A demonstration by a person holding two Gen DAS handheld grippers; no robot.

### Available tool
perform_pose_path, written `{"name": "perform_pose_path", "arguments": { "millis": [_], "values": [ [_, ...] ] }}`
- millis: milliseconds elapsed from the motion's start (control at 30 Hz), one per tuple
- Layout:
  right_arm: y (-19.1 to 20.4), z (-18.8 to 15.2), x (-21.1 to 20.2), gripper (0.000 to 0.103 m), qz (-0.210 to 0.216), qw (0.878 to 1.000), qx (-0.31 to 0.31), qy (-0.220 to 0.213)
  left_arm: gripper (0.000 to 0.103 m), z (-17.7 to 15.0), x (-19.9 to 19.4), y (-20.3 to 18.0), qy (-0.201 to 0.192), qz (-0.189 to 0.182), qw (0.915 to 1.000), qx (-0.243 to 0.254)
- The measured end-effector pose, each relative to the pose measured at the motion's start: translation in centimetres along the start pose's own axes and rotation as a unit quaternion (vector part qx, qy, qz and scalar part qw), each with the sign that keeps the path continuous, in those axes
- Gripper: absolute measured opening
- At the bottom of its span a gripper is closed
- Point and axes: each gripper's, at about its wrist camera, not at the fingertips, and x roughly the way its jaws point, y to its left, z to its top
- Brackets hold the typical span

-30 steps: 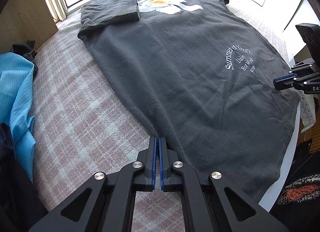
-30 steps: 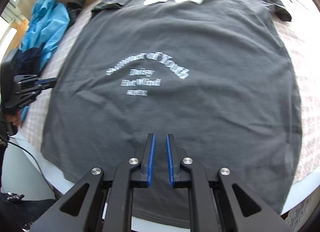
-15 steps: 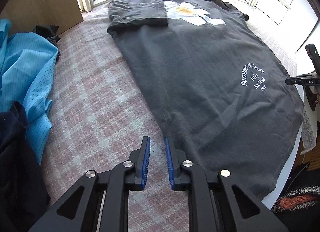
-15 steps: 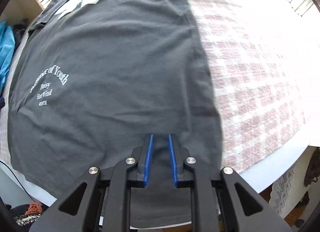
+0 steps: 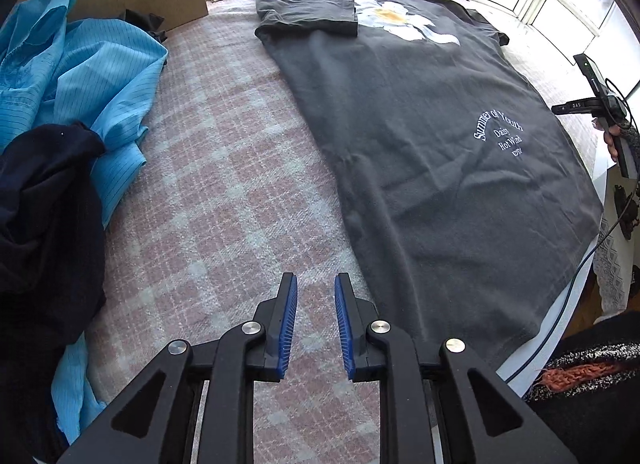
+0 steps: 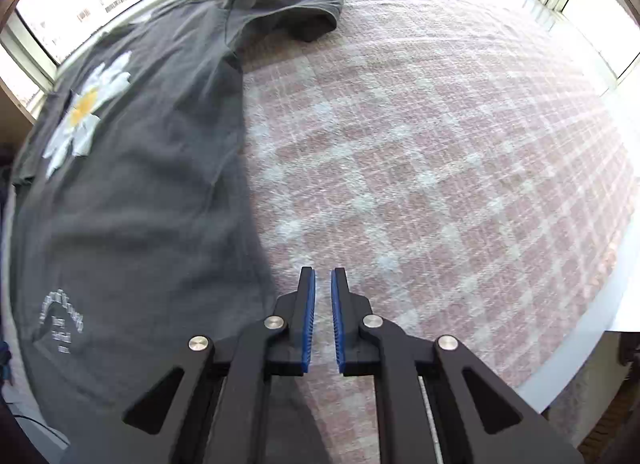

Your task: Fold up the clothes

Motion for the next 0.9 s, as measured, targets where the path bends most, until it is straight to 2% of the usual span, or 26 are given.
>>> {"name": "perform_pose_path", "arguments": {
  "millis": [67,100,200,267,367,400,433,467,500,533,567,600,667,700,733,767,833,900],
  "values": [
    [-0.3,0.5,0.5,0.037,-0.014,1.0,-0.006,0.004,0.019,-0.6,-0.1,0.2,0.001,-0.006,0.9999,-0.013],
    [-0.5,0.7,0.8,0.041,-0.021,1.0,-0.008,0.005,0.019,-0.8,-0.1,0.2,0.004,-0.01,0.9997,-0.02],
    [-1.0,1.2,1.7,0.043,-0.038,0.999,-0.014,0.015,0.023,-1.9,-0.1,-0.1,0.009,-0.018,0.9992,-0.033],
    [-1.3,0.7,2.5,0.043,-0.035,0.999,-0.01,0.03,0.024,-2.6,0.0,-0.5,0.012,-0.019,0.9991,-0.037],
    [-1.1,0.2,2.9,0.043,-0.028,0.999,-0.02,0.028,0.024,-3.6,0.1,-1.1,0.017,-0.026,0.9985,-0.044],
    [-1.0,0.1,3.0,0.04,-0.026,0.999,-0.026,0.027,0.024,-3.8,0.2,-1.3,0.018,-0.027,0.9984,-0.047],
    [-0.8,0.0,3.1,0.03,-0.025,0.999,-0.036,0.028,0.024,-4.1,0.3,-1.5,0.019,-0.028,0.9982,-0.048],
    [-0.5,0.0,3.1,0.007,-0.025,0.998,-0.049,0.031,0.024,-4.3,0.5,-1.7,0.021,-0.03,0.9981,-0.05],
    [-0.1,0.0,3.2,0.002,-0.024,0.997,-0.063,0.034,0.024,-4.5,0.6,-1.9,0.022,-0.031,0.9979,-0.052],
    [0.1,-0.1,3.2,0.002,-0.044,0.996,-0.075,0.033,0.024,-4.6,0.8,-2.1,0.024,-0.03,0.9978,-0.053],
    [-0.1,-0.1,3.2,0.002,-0.09,0.992,-0.085,0.028,0.024,-4.8,0.9,-2.3,0.026,-0.03,0.9978,-0.054],
    [-0.5,-0.1,3.3,0.002,-0.111,0.99,-0.086,0.031,0.024,-5.0,1.0,-2.5,0.029,-0.03,0.9977,-0.054],
    [-1.0,-0.3,2.5,0.002,-0.085,0.994,-0.067,0.023,0.024,-5.5,1.0,-3.1,0.03,-0.034,0.9973,-0.058],
    [-1.1,-0.4,1.9,0.004,-0.071,0.996,-0.057,0.014,0.024,-5.8,1.0,-3.4,0.031,-0.037,0.997,-0.061],
    [-0.9,-0.5,1.3,0.01,-0.061,0.997,-0.053,0.006,0.024,-6.1,1.0,-3.7,0.033,-0.038,0.9968,-0.063],
    [-0.1,-0.4,0.6,0.023,-0.053,0.997,-0.058,-0.001,0.025,-6.4,1.0,-4.0,0.033,-0.037,0.9966,-0.065],
    [2.1,0.2,-0.5,0.04,-0.027,0.997,-0.068,-0.015,0.027,-6.8,0.9,-4.5,0.028,-0.037,0.9963,-0.072],
    [5.6,1.6,-1.1,0.04,0.002,0.996,-0.087,-0.024,0.027,-7.0,0.9,-5.0,0.022,-0.04,0.996,-0.077]
  ]
}}
